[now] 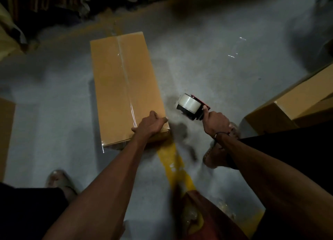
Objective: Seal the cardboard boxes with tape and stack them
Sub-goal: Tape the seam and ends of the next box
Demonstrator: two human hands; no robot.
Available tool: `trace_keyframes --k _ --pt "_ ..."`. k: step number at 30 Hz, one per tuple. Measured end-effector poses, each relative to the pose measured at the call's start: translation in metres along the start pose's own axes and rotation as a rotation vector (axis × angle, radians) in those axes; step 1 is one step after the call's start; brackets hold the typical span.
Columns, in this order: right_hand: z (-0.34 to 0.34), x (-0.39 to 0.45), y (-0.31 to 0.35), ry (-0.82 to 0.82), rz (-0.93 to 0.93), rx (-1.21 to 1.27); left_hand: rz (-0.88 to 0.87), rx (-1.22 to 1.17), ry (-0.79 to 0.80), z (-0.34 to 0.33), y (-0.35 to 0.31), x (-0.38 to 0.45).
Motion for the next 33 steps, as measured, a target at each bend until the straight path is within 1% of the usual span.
trace_keyframes --k 2,3,6,9,12,16,19,21,24,29,30,31,33 --pt "-0.027 0.003 0.002 0.080 -0.045 0.062 -0.085 0.148 -0.084 0.003 0.000 0.004" --pt "-0.043 0.005 0.003 0.128 -0.059 0.094 -0.109 0.199 -0.100 0.003 -0.001 0.004" --pt "-0.084 0.007 0.003 0.221 -0.113 0.153 -0.149 0.286 -0.146 0.001 0.000 0.007" --pt "-0.110 0.004 0.002 0.297 -0.176 0.164 -0.169 0.290 -0.183 -0.001 0.003 0.010" --pt "-0.137 0.006 0.006 0.345 -0.150 0.148 -0.192 0.261 -0.233 0.001 0.004 0.009" --pt "-0.166 0.003 0.007 0.345 -0.146 0.137 -0.205 0.255 -0.289 0.001 0.003 0.006" --pt "-0.181 -0.006 0.007 0.349 -0.164 0.216 -0.215 0.253 -0.304 0.002 0.004 0.007" --pt "-0.187 -0.008 0.006 0.368 -0.185 0.304 -0.220 0.241 -0.304 0.001 0.005 0.008" --pt "-0.180 -0.008 0.004 0.391 -0.290 0.435 -0.219 0.245 -0.297 0.002 0.006 0.009" --pt "-0.159 -0.013 0.006 0.544 -0.349 0.423 -0.184 0.214 -0.282 0.002 0.011 0.013" --pt "-0.151 -0.015 0.008 0.550 -0.368 0.447 -0.183 0.200 -0.276 0.002 0.013 0.014" --pt "-0.141 -0.016 0.009 0.522 -0.394 0.472 -0.184 0.182 -0.268 0.001 0.015 0.014" --pt "-0.117 -0.020 0.009 0.383 -0.512 0.568 -0.187 0.137 -0.243 0.000 0.019 0.018"
Point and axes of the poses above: each hand's wrist, its own x-axis towards the middle knuckle, its own z-axis out of the back of the hand, y = z × x, the point moved 8 cm from there along x, towards the middle knuckle, and after that the axes turned 2 degrees about -z, right-handed, at the moved point
